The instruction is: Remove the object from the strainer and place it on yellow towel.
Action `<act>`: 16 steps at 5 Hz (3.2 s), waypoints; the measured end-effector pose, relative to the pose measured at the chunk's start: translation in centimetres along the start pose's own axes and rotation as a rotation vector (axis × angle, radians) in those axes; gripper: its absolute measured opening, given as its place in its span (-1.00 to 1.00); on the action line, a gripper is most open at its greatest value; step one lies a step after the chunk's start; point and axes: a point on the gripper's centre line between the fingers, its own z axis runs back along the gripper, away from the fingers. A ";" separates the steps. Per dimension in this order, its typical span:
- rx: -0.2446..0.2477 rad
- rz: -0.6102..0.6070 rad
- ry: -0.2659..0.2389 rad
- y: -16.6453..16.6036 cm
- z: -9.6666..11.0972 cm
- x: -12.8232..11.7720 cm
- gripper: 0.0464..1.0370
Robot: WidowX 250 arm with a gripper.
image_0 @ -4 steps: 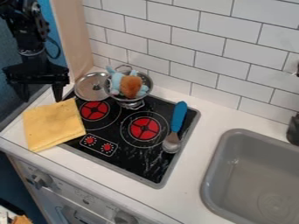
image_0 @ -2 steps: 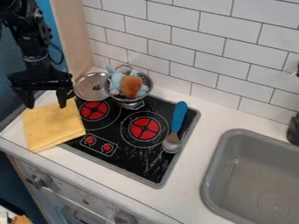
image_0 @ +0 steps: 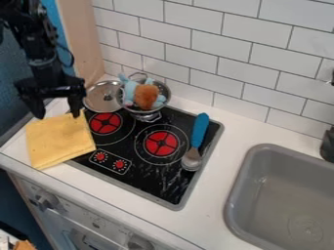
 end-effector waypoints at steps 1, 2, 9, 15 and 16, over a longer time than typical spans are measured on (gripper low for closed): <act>-0.063 -0.009 -0.028 -1.0 1.5 1.3 0.93; -0.108 -0.044 -0.040 -3.0 2.7 2.3 0.93; -0.111 -0.322 0.033 -14.6 -2.8 6.1 0.65; -0.155 -0.301 -0.001 -14.5 -1.3 5.1 -0.96; -0.186 -0.282 -0.048 -13.4 1.2 5.1 -0.96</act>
